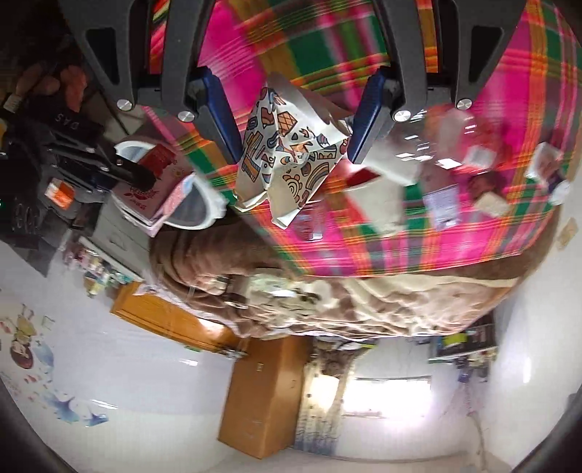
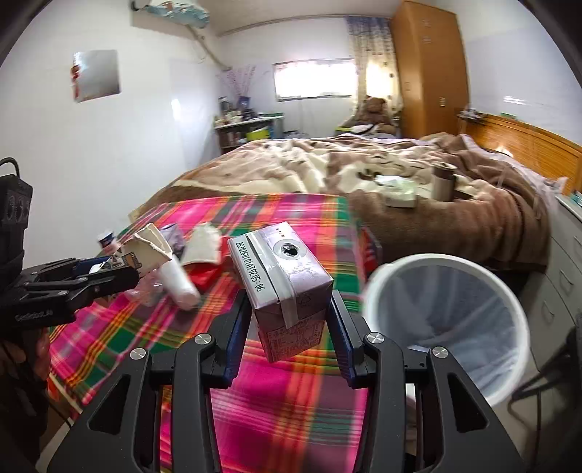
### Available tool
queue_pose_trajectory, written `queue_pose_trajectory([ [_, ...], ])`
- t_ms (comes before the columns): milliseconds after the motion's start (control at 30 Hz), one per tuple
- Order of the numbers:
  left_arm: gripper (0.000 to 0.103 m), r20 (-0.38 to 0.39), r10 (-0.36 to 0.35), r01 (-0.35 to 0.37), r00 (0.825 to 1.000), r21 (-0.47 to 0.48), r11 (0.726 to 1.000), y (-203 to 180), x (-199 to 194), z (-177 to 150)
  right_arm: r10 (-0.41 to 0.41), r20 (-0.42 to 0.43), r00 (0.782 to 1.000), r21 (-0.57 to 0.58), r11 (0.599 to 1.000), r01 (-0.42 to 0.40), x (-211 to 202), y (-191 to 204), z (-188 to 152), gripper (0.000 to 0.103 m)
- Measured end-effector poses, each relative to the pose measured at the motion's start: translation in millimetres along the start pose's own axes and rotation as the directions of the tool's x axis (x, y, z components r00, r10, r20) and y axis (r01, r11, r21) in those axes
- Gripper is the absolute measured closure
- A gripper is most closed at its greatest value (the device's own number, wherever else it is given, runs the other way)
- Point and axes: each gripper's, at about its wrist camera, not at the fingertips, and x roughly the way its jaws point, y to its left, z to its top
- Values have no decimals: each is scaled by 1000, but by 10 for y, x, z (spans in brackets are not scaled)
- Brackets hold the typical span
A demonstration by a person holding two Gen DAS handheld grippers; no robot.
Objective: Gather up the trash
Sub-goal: 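Move the cup and carton over the wastebasket and open both tools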
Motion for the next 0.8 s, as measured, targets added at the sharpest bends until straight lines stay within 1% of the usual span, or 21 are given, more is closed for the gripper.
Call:
queue_pose_trajectory([
  [200,43,-8,-61,61,998,27,998,-420,229,128,-66,12,998,40,997,65,-71,-306,36,60],
  [267,43,-21,-67,68,998,39,997,-551,323,155,-89,12,996,57,994,88,-78,-421,51,60],
  [333,43,-25,-91,92,995,43,995,-687,414,177,-106,17,994,67,992,104,-110,-521,46,60],
  [433,43,-33,-110,111,993,54,992,-868,566,206,-134,14,991,84,988,132,-121,-672,44,60],
  [533,43,-50,-127,130,991,60,990,-1010,719,219,-162,-7,987,96,982,162,-84,-834,29,60],
  [600,43,-71,-153,156,986,50,986,-1110,845,239,-178,-26,984,104,978,179,-41,-943,6,60],
  [667,43,-81,-162,166,983,44,985,-1202,951,256,-192,-47,980,121,973,196,5,-1062,-33,60],
  [733,43,-77,-130,137,988,82,987,-1350,1023,277,-198,-64,978,132,970,205,30,-1142,-64,60],
  [800,42,-78,-157,165,985,119,979,-1500,1095,292,-208,-83,975,139,966,218,80,-1232,-91,60],
])
